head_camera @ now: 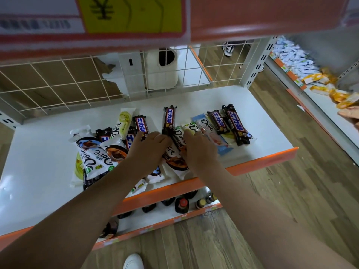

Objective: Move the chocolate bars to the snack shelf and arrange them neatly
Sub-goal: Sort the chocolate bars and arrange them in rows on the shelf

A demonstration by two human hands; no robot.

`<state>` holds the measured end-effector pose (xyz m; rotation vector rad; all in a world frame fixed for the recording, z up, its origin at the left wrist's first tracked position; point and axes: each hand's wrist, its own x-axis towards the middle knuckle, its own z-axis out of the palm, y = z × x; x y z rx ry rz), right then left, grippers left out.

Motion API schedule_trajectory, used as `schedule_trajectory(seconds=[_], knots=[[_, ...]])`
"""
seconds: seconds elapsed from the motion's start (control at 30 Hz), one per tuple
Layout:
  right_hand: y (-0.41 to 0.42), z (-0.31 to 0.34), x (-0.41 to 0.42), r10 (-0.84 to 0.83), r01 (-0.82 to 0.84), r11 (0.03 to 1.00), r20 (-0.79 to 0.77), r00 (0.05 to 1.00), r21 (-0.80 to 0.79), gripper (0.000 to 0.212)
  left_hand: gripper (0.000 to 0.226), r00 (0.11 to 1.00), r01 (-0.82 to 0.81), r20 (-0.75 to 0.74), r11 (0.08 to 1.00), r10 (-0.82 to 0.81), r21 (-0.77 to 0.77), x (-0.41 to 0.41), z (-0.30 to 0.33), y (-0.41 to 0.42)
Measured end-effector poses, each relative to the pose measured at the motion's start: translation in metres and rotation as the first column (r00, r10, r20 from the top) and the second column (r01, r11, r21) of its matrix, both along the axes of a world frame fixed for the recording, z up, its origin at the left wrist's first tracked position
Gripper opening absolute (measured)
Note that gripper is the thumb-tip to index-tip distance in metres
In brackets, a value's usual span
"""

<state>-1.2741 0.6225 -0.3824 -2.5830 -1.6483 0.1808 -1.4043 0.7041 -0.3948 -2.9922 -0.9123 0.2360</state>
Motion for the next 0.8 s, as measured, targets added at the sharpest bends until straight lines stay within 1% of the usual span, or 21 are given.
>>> schedule_trajectory(seconds=[0.1, 0.17, 0.2, 0.23, 0.3, 0.37, 0.43, 0.5, 0.53, 0.57, 0.63, 0.7, 0.8], knots=[[0.001, -0.004, -0.002, -0.015, 0.015, 1.0, 0.027, 1.0, 0.021, 0.036, 0.053, 0.997, 0.081, 0.012, 0.995, -0.082, 0.059, -0.001, 0.0, 0.003], [0.0, -0.005, -0.001, -0.006, 0.005, 0.999, 0.041, 0.999, 0.04, 0.031, 0.052, 0.988, 0.156, -0.025, 0.98, -0.154, 0.122, -0.006, 0.001, 0.008], [0.0, -0.006, 0.001, -0.001, 0.0, 0.999, 0.03, 1.0, 0.044, 0.034, 0.05, 0.981, 0.195, -0.05, 0.969, -0.189, 0.151, -0.007, 0.001, 0.01], [0.001, -0.006, 0.002, 0.004, -0.004, 0.999, 0.004, 1.0, 0.04, 0.042, 0.049, 0.973, 0.227, -0.08, 0.959, -0.216, 0.171, -0.009, 0.001, 0.012], [0.003, -0.005, 0.006, 0.008, -0.007, 1.0, -0.054, 0.998, 0.027, 0.055, 0.049, 0.962, 0.257, -0.14, 0.948, -0.233, 0.188, -0.011, 0.003, 0.012], [0.004, -0.001, 0.009, 0.007, -0.006, 1.0, -0.08, 0.997, 0.016, 0.056, 0.052, 0.96, 0.255, -0.169, 0.946, -0.223, 0.2, -0.015, 0.008, 0.009], [0.005, 0.005, 0.014, 0.007, -0.006, 1.0, -0.078, 0.997, 0.008, 0.055, 0.054, 0.962, 0.266, -0.129, 0.933, -0.241, 0.242, -0.021, 0.016, 0.005], [0.003, 0.011, 0.018, -0.004, 0.005, 1.0, -0.122, 0.993, 0.008, 0.056, 0.05, 0.961, 0.262, -0.004, 0.906, -0.276, 0.331, -0.028, 0.017, 0.001], [0.002, 0.015, 0.019, -0.007, 0.008, 1.0, -0.154, 0.988, 0.003, 0.056, 0.049, 0.965, 0.234, 0.031, 0.909, -0.26, 0.343, -0.029, 0.017, -0.001], [0.0, 0.018, 0.021, -0.012, 0.011, 1.0, -0.186, 0.982, -0.004, 0.054, 0.048, 0.973, 0.206, 0.028, 0.92, -0.228, 0.333, -0.03, 0.017, -0.003], [-0.004, 0.024, 0.023, -0.019, 0.02, 1.0, -0.25, 0.968, 0.0, 0.048, 0.049, 0.983, 0.18, -0.027, 0.931, -0.181, 0.318, -0.028, 0.016, -0.007], [-0.007, 0.028, 0.025, -0.009, 0.015, 1.0, -0.285, 0.958, 0.02, 0.041, 0.048, 0.991, 0.137, -0.047, 0.951, -0.129, 0.279, -0.026, 0.013, -0.008], [-0.009, 0.031, 0.026, 0.039, -0.021, 0.998, -0.307, 0.951, 0.062, 0.039, 0.046, 0.999, 0.032, 0.0, 0.978, -0.032, 0.206, -0.023, 0.006, -0.007]])
